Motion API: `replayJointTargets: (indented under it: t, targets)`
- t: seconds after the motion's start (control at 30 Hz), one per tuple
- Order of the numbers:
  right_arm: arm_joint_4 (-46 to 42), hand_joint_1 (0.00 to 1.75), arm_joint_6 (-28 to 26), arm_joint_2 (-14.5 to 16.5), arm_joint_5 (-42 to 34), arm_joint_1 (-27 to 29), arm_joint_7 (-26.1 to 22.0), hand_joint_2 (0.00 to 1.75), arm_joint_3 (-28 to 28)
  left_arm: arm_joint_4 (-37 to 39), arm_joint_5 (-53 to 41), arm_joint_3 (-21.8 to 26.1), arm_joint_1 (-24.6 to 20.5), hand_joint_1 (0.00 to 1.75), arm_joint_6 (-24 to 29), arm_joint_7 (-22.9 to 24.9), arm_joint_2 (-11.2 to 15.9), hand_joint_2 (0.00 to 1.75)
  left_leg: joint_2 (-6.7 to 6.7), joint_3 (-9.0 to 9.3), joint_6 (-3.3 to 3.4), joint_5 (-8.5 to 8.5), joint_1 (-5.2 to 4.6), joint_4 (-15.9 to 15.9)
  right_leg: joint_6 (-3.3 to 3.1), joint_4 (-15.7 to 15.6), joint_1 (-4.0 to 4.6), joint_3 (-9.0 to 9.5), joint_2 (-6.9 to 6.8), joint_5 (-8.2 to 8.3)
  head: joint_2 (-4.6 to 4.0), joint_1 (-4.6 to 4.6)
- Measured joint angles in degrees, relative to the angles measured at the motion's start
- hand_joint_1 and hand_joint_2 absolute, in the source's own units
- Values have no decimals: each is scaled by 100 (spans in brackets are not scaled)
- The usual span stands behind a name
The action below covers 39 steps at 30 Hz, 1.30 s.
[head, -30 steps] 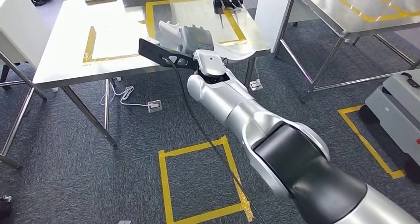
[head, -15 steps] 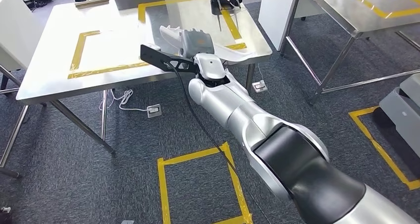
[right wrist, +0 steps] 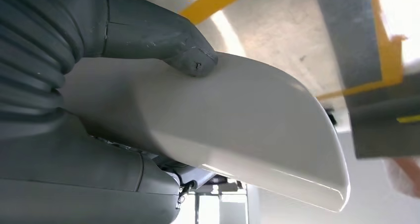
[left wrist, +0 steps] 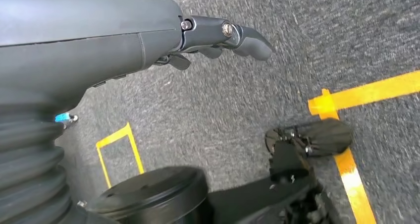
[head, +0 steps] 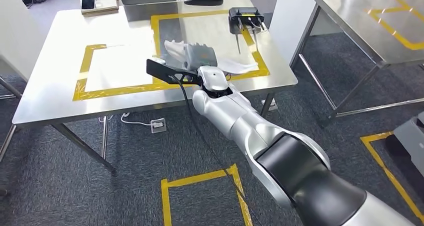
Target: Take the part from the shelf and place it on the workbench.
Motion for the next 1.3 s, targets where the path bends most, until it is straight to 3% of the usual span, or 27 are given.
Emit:
replayJointTargets:
  t: [0.03, 0.07, 0.1, 0.13, 0.2, 0.23, 0.27, 0.33, 0.4, 0.5, 0.53, 0.57, 0.6, 0.67, 0.73, 0.8, 0.93, 1.07, 1.3]
  targets:
    - [18, 157, 4, -18, 5, 44, 5, 175, 0, 4, 0, 1, 22, 0, 0, 4, 0, 175, -35, 161, -5, -70, -2, -49, -7, -34, 5, -195, 0, -263, 0, 7]
    - [27, 157, 4, -31, 15, 48, 3, 175, 0, 7, 0, 1, 33, 0, 0, 7, 0, 175, -67, 298, -16, -150, -6, -81, -24, -180, 14, -383, 1, -419, 0, 11]
    - [31, 157, 3, -42, 28, 27, -4, 175, -1, 8, 1, 1, 34, 0, 0, 8, 0, 175, -87, 418, -33, -240, -12, -96, -49, -423, 26, -552, 1, -371, -1, 18]
    - [34, 157, 4, -53, 40, 5, -11, 175, -1, 8, 1, 1, 31, 0, 0, 8, -1, 175, -99, 528, -48, -342, -20, -101, -86, -757, 44, -685, 0, -12, -1, 19]
    - [60, 157, 12, -76, 54, 4, -22, 175, -2, 19, 2, 1, 34, 0, 1, 8, -8, 175, -125, 703, -88, -577, -51, -33, -173, -1511, 94, -849, 9, 1300, -1, 15]
    - [70, 157, 19, -84, 54, 13, -16, 175, -5, 23, 2, 1, 35, 0, 1, 10, -11, 175, -143, 776, -111, -714, -68, 6, -213, -1717, 123, -887, 23, 1792, -1, 14]
    - [71, 157, 23, -80, 55, 6, -10, 175, -15, 25, 2, 1, 29, 0, 0, 10, -13, 175, -158, 830, -142, -808, -79, 84, -252, -1797, 138, -908, 34, 2027, 0, 18]
    - [34, 157, 17, -38, 57, -87, -7, 175, -41, 9, 2, 1, -8, 0, -3, 5, -6, 175, -145, 891, -197, -916, -75, 219, -333, -1664, 135, -865, 60, 1890, 0, 29]
    - [2, 157, 2, 10, 70, -217, -27, 175, -58, -3, 2, -1, -71, 0, -3, -7, 2, 175, -63, 716, -253, -946, -59, 648, -409, -1619, 110, -763, 84, 1775, 0, 5]
    - [-4, 157, 0, 22, 93, -241, -37, 175, -77, -5, 1, -2, -142, 0, -2, -12, 3, 175, 26, 5, -347, -1349, -30, 1662, -447, -1605, 104, -581, 98, 1583, 0, -23]
    - [-4, 157, 1, 21, 102, -216, -36, 175, -83, -4, 0, -2, -139, 0, -2, -9, 3, 175, 33, -201, -363, -1488, -25, 1814, -449, -1596, 103, -521, 99, 1516, 0, -23]
    - [-4, 157, 1, 21, 114, -194, -35, 175, -87, -3, 0, -1, -129, 0, -2, -7, 3, 175, 38, -338, -364, -1499, -23, 1788, -450, -1582, 101, -465, 102, 1452, 0, -22]
    - [-3, 157, 1, 21, 127, -182, -34, 175, -91, -2, 0, -1, -118, 0, -2, -4, 4, 175, 44, -404, -356, -1326, -21, 1591, -446, -1567, 99, -411, 106, 1393, 0, -24]
    - [-2, 157, 2, 20, 151, -171, -34, 175, -98, 0, -1, -1, -103, 0, -2, -4, 5, 175, 53, -412, -326, -614, -24, 914, -419, -1543, 98, -308, 111, 1291, -1, -21]
    - [2, 157, 8, 18, 168, -162, -35, 175, -101, 1, -2, -2, -99, 0, -2, -5, 7, 175, 58, -388, -270, -155, -54, 455, -366, -1533, 105, -253, 113, 1228, -1, -23]
    - [2, 157, 13, 18, 174, -163, -36, 175, -118, 0, -2, -1, -99, 0, -2, -1, 6, 175, 53, -372, -224, -112, -70, 397, -335, -1515, 119, -243, 112, 1182, -1, -22]
    - [-2, 157, 15, 21, 182, -219, -39, 175, -170, -1, -9, -2, -128, 0, -2, -1, 3, 175, 8, -353, -207, -101, -65, 411, -416, -1508, 137, -215, 90, 1149, -1, -14]
    - [-2, 157, 20, 25, 191, -241, -41, 175, -185, -1, -17, -2, -136, 0, -3, 1, 3, 175, -1, -347, -166, -121, -74, 421, -403, -1555, 134, -178, 81, 1156, 0, -13]
    - [-2, 157, 35, 35, 216, -283, -54, 175, -192, -1, -5, 0, -149, 0, -2, -4, 3, 175, 2, -347, -125, -137, -88, 458, -269, -1565, 116, -160, 79, 1153, -1, -15]
